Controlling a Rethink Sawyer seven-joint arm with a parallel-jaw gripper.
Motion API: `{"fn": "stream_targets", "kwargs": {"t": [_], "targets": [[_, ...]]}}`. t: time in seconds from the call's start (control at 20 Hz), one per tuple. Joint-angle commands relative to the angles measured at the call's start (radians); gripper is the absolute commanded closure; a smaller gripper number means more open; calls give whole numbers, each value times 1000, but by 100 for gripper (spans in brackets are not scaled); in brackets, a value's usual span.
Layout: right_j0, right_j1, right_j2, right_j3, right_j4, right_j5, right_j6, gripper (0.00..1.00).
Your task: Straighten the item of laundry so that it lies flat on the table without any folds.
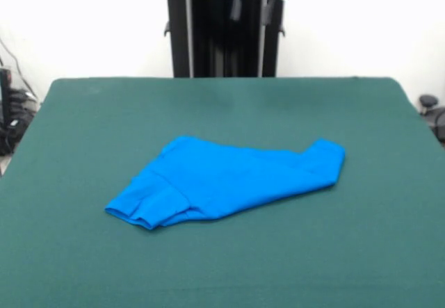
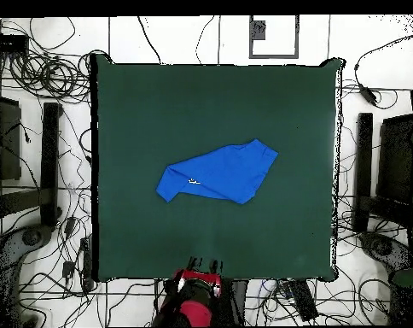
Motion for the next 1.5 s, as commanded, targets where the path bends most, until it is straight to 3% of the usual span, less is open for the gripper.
{"fn": "stream_targets", "kwargs": {"t": [0.05,0.4,0.7,1.5], "targets": [[-77,233,159,-12,-108,-148,315,0],[-166,311,146,-25,-244,-250,301,0],[-236,364,179,-69,-287,-269,294,0],[-563,351,426,-132,-362,-6,193,0]]}}
